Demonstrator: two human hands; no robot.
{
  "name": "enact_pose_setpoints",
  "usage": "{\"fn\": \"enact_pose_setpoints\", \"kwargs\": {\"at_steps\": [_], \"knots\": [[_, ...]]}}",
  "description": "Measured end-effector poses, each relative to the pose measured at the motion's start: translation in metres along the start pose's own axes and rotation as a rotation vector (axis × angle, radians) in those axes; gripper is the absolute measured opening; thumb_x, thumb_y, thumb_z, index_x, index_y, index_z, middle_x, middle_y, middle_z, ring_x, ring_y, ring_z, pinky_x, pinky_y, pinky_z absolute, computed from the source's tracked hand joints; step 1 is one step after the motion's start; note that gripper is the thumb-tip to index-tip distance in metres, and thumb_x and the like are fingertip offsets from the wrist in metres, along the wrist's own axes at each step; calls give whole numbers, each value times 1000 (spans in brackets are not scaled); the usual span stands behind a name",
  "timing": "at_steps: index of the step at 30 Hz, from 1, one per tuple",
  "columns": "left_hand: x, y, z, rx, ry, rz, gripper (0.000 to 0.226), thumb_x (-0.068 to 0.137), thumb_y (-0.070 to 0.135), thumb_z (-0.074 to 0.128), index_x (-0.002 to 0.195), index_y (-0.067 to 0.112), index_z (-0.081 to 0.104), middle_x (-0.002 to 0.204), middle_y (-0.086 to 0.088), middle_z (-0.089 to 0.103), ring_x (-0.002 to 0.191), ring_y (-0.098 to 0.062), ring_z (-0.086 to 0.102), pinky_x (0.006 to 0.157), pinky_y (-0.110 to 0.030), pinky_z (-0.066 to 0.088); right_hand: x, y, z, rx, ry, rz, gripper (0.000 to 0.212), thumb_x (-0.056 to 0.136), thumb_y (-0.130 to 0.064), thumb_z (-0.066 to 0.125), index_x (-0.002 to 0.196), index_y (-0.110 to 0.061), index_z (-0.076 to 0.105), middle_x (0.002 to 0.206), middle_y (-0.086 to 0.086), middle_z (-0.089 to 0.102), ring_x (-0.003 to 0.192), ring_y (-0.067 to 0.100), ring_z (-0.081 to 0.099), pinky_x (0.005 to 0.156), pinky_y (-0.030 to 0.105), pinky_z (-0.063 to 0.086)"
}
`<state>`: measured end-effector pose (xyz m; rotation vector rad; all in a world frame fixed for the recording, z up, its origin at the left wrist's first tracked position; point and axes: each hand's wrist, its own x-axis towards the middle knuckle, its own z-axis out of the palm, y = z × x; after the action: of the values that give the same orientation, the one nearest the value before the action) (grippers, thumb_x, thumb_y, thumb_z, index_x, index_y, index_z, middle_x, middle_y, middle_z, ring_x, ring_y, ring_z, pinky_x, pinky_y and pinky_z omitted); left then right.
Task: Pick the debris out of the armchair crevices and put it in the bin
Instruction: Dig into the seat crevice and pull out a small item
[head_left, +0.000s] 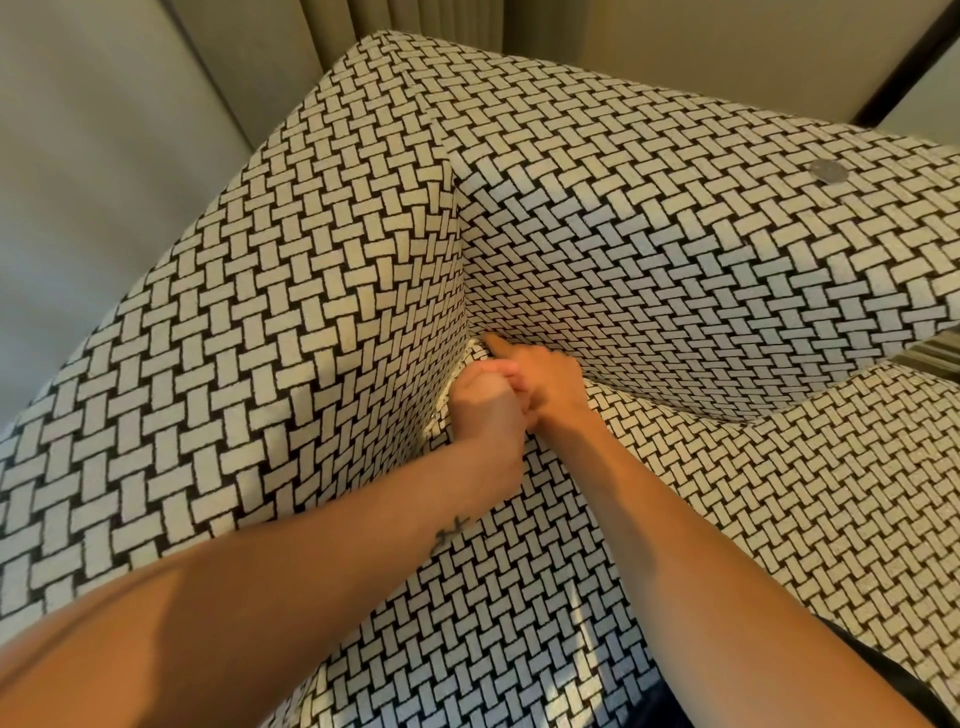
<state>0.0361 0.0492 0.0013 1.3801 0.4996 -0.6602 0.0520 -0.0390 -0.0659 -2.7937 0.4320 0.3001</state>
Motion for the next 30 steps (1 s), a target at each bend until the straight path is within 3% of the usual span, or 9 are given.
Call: {"fn": "enact_pose_setpoints", "kwargs": {"at_steps": [4,8,10,14,17,20,23,26,30], "knots": [[-2,4,1,-67,-14,-38,24,98,12,43,82,9,60,64,-5,58,46,-12,46,42,-23,40,11,2,-8,30,-85,-11,40,105,-36,40,145,-34,44,94,3,68,85,25,63,68,31,42],[-1,4,1,-97,-41,-42,39,103,30,35,83,7,61,65,-7,59,45,-13,44,43,-25,38,19,4,-12,80,-125,-3,40,103,-41,45,141,-33,53,103,2,71,90,23,63,72,31,43],[0,4,1,-93,-49,-46,45,105,35,33,86,6,62,66,-7,58,46,-13,44,43,-25,39,18,5,-9,154,-94,26,35,103,-44,45,135,-37,58,98,-1,72,86,20,63,73,31,46],[-2,4,2,-85,-85,-40,54,108,42,27,88,5,61,64,-8,56,47,-13,45,45,-27,39,7,9,6,285,59,58,21,100,-45,47,102,-32,64,71,-8,68,70,17,65,72,35,55],[-1,4,2,-76,-91,-33,56,108,44,25,89,4,60,63,-8,57,46,-13,45,46,-28,39,-4,13,7,228,95,16,13,94,-40,57,101,-30,61,76,-8,68,73,17,64,68,32,49],[2,2,1,-60,-91,-25,57,108,45,25,90,5,62,59,-6,58,48,-14,47,45,-28,41,-17,19,9,157,200,-66,13,93,-26,60,86,-23,49,82,-5,54,70,19,57,59,31,39],[3,0,1,-38,-94,-26,59,107,46,25,88,6,63,64,-8,59,52,-17,48,46,-28,41,-34,32,14,153,307,-153,6,92,-16,64,96,-13,61,95,2,53,77,17,49,59,33,44],[4,0,2,-36,-105,-49,59,107,46,24,86,6,62,65,-9,57,50,-18,47,44,-27,40,-45,40,13,116,304,-195,18,87,-9,69,105,-9,67,103,5,60,90,22,54,66,39,53],[3,3,4,-62,-137,-100,60,107,47,26,87,3,62,63,-8,56,43,-15,45,42,-23,39,-54,35,6,139,272,-204,27,82,-3,68,108,-5,64,105,11,61,99,28,55,70,42,53]]}}
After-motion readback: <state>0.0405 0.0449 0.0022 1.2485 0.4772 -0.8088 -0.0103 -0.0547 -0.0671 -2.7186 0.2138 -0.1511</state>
